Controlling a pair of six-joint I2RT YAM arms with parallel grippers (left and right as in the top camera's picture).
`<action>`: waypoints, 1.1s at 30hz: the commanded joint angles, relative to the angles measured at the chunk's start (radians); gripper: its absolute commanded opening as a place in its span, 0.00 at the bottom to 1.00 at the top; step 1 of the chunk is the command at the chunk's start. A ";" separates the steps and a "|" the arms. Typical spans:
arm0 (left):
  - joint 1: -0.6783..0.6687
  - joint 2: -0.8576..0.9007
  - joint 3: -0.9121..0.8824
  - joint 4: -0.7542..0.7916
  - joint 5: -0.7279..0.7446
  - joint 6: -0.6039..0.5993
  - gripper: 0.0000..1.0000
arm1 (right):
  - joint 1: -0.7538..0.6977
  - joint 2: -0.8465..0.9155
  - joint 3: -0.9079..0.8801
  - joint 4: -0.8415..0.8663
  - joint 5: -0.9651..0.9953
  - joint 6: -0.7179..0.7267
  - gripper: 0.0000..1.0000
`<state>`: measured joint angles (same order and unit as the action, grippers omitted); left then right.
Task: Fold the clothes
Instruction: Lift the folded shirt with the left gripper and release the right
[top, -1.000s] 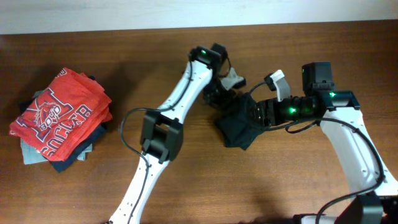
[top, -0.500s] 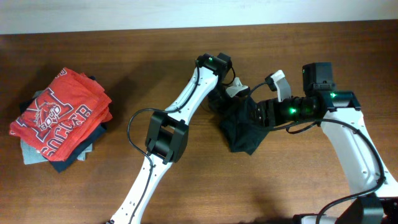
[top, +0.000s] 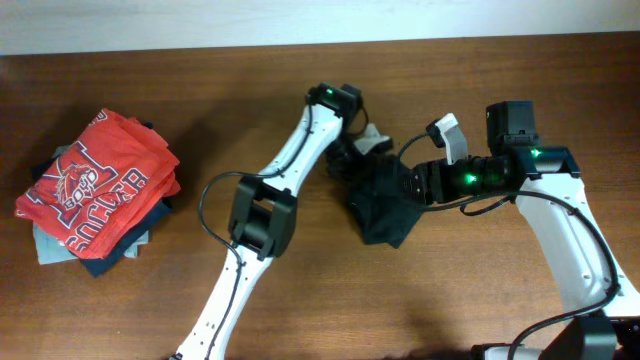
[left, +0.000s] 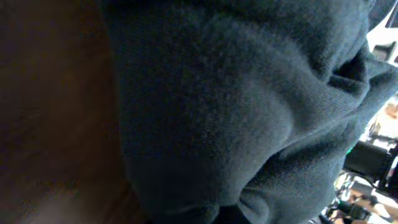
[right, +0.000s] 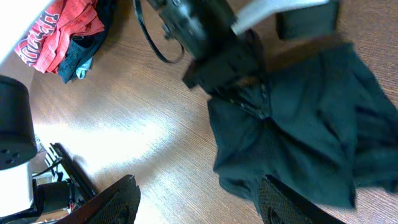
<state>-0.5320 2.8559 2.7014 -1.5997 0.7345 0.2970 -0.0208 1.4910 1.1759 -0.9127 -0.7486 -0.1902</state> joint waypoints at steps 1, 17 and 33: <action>0.075 0.033 0.000 -0.019 0.005 0.012 0.00 | -0.001 -0.019 -0.003 -0.001 0.002 -0.003 0.66; 0.155 0.033 0.000 0.035 0.029 -0.090 0.12 | -0.001 -0.019 -0.003 0.000 0.047 0.016 0.66; 0.121 0.035 0.000 0.162 0.090 -0.098 0.74 | -0.001 -0.019 -0.003 0.001 0.047 0.016 0.66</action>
<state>-0.3874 2.8460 2.7132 -1.4460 0.8654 0.1905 -0.0208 1.4910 1.1759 -0.9127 -0.7036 -0.1787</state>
